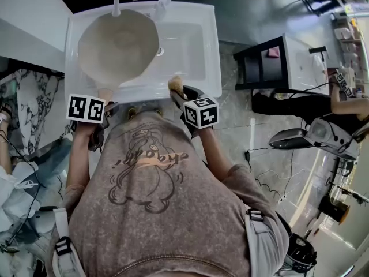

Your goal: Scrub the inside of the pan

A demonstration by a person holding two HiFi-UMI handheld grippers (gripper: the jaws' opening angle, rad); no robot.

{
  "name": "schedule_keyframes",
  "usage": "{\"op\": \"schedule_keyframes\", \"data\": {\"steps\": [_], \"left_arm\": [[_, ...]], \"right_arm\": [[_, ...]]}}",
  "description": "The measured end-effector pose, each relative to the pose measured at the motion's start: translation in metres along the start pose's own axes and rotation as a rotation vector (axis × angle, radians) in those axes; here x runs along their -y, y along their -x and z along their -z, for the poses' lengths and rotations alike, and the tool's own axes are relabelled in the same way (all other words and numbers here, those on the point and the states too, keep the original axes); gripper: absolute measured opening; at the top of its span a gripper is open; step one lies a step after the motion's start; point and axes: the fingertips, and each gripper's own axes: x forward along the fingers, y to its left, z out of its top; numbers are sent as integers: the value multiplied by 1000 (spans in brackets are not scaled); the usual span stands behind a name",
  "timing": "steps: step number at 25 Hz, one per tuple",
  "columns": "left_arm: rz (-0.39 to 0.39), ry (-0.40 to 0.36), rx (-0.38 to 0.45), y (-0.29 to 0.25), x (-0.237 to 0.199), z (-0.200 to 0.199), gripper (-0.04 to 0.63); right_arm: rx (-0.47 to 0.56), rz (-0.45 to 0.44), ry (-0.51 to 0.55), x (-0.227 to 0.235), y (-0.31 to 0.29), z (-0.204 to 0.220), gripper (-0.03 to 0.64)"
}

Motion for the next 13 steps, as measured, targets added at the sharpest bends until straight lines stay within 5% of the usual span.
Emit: {"op": "schedule_keyframes", "data": {"steps": [13], "left_arm": [[-5,12,-13,-1,5,3,92]], "right_arm": [[-3,-21,0,0,-3,-1,155]]}}
